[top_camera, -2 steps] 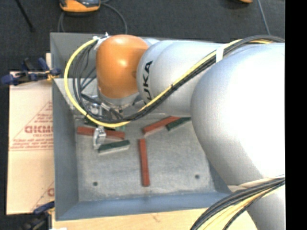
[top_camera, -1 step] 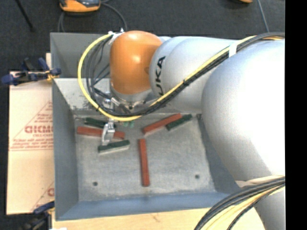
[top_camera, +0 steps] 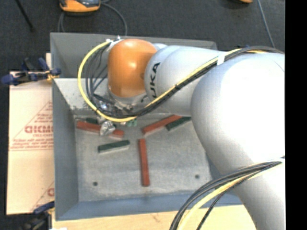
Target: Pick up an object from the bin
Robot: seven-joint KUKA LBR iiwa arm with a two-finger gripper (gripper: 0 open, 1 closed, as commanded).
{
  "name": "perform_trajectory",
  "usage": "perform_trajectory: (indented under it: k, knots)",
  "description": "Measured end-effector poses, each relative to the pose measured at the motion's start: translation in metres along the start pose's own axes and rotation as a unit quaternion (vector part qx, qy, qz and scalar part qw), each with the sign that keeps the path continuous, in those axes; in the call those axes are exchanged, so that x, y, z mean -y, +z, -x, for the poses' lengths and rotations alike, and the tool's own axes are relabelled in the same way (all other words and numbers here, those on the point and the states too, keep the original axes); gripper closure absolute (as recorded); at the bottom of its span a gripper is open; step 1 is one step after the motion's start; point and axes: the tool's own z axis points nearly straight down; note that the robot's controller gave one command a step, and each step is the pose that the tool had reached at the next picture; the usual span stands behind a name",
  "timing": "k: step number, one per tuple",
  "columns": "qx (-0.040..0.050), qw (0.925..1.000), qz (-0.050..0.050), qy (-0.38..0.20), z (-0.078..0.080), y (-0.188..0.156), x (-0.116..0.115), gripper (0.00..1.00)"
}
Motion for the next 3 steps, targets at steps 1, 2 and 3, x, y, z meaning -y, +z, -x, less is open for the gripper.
perform_trajectory:
  k: [1, 2, 3]
  knots:
    - [0.0, 1.0, 0.0, 0.001, 0.0, 0.0, 0.0, 1.0]
    - [-0.0091, 0.9998, -0.003, -0.015, -0.006, -0.037, 0.0, 1.0]
    - [-0.0077, 0.9998, -0.003, -0.017, 0.003, -0.098, -0.01, 0.0]
